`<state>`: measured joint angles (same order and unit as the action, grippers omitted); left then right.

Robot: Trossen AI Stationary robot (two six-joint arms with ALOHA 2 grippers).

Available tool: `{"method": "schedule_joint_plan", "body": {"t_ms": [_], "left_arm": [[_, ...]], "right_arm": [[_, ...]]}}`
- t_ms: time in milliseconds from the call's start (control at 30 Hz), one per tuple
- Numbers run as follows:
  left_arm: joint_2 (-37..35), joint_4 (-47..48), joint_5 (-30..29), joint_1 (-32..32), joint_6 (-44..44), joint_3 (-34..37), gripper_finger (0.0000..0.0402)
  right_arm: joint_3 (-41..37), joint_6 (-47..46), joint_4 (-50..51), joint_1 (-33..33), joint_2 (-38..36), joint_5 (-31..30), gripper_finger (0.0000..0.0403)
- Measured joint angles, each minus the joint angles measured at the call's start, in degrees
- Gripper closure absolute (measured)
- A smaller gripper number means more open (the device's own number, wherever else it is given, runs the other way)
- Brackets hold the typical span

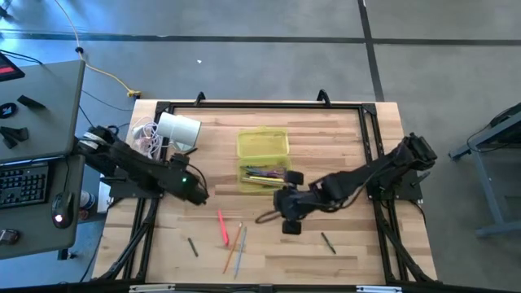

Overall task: Pick & place school supplies into a supply box
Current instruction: Put the black pen into the supply box

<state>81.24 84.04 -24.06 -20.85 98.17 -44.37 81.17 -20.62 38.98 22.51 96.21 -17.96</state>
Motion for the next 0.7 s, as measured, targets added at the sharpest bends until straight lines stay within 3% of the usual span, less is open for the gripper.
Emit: {"method": "schedule_joint_plan", "body": {"t_ms": [100,233,433,700], "left_arm": [[-0.7,-2.8,-0.3,2.7,-0.4,2.6,0.0387],[-0.4,-3.7,-3.6,6.7,-3.4,1.9,0.0364],[-0.4,-9.8,-5.0,14.3,-6.3,1.9,0.0389],[-0.4,-17.2,-6.1,24.3,-11.3,1.9,0.0371]], "right_arm": [[0.0,0.0,-0.2,1.8,0.0,-0.3,0.0274],[0.0,0.0,-0.4,3.2,0.0,-1.1,0.0274],[0.0,-0.3,-0.7,3.8,0.0,-1.2,0.0274],[0.0,-0.4,-0.7,3.8,0.0,-1.2,0.0274]]}}
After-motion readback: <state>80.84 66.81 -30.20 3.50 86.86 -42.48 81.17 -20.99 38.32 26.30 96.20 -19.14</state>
